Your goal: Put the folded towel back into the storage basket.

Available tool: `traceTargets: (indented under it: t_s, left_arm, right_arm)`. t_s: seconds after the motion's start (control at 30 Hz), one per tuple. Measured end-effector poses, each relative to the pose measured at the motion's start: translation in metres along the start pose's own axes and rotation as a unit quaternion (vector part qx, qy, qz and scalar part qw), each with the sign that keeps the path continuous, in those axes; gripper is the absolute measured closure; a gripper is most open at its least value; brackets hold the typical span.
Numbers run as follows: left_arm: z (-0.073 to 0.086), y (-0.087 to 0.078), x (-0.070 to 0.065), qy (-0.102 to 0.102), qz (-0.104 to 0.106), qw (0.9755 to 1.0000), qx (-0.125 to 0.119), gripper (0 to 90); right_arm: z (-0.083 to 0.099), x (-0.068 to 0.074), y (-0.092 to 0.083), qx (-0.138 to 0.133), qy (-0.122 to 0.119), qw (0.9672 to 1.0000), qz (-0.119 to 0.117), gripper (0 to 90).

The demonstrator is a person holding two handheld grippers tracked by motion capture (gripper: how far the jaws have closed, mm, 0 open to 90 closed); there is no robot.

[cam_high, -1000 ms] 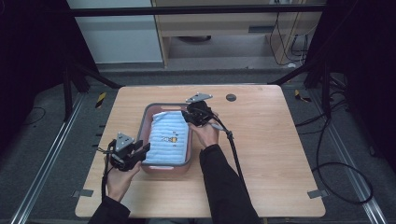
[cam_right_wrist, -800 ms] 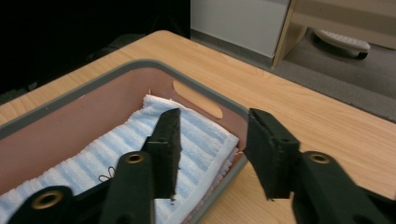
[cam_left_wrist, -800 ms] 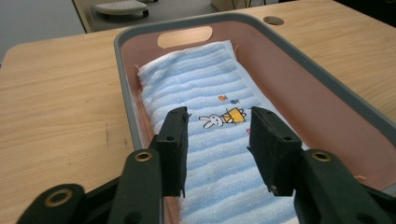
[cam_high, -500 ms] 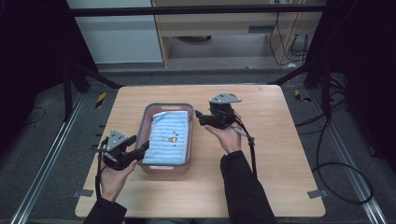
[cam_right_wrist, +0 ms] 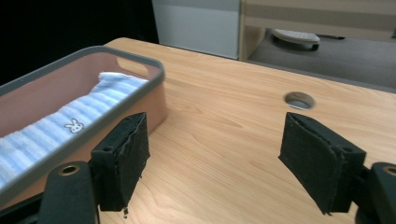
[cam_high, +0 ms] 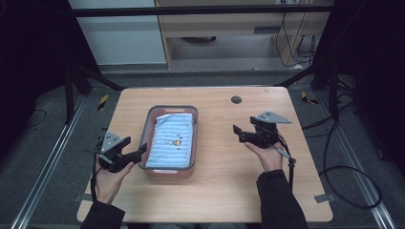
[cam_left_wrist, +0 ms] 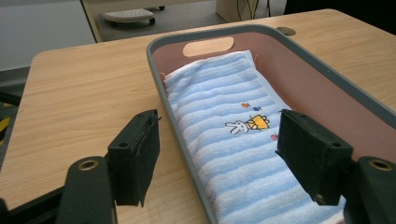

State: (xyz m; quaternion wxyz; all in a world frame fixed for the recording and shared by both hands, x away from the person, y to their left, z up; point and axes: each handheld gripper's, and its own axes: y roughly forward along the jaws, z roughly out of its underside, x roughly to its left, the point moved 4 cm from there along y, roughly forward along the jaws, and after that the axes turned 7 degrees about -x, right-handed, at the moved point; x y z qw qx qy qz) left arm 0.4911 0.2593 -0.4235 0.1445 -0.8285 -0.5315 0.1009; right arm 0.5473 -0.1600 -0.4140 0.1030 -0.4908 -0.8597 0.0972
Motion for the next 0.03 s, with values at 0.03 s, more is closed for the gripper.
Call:
traceTargets:
  t_s: [0.03]
  left_arm:
    - [0.0008,0.0003,0.0023,0.000,-0.002,1.0000,0.001,29.4]
  right_arm:
    - [0.0028,-0.0047,-0.0057,-0.001,0.004,1.0000,0.004,23.3]
